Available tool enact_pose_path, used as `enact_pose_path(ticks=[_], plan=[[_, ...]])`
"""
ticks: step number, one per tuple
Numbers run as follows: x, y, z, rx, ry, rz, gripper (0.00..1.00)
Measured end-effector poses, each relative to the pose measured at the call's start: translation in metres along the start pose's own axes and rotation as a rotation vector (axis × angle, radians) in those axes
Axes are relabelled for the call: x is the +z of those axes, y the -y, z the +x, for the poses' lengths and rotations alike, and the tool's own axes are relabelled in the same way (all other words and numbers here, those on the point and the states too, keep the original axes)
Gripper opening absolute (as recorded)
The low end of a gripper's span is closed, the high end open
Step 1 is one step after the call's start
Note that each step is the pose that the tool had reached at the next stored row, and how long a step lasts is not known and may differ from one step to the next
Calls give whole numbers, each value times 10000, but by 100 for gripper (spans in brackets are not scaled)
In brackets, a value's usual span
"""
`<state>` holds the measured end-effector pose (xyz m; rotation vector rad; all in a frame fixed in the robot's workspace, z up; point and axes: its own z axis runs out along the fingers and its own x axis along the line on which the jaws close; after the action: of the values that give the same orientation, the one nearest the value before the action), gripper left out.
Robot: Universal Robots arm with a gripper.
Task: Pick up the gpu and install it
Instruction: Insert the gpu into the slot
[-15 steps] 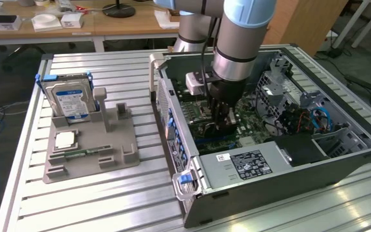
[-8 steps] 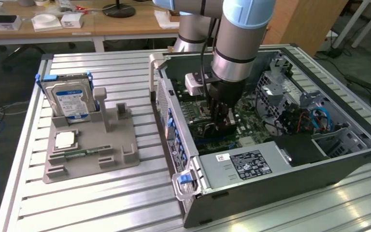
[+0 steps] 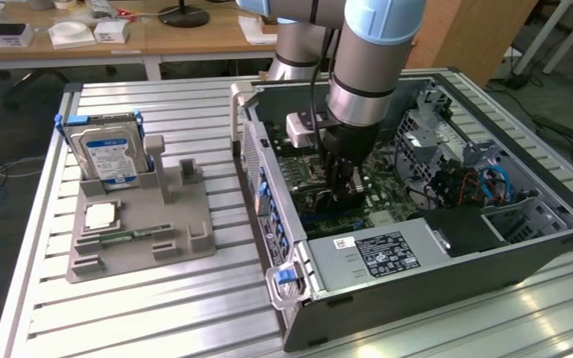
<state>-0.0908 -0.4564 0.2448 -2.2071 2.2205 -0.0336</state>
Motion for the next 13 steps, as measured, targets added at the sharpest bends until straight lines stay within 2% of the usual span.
enact_pose_path(ticks=[13], plan=[[41,-2,-1,-3,-2,-1,26]])
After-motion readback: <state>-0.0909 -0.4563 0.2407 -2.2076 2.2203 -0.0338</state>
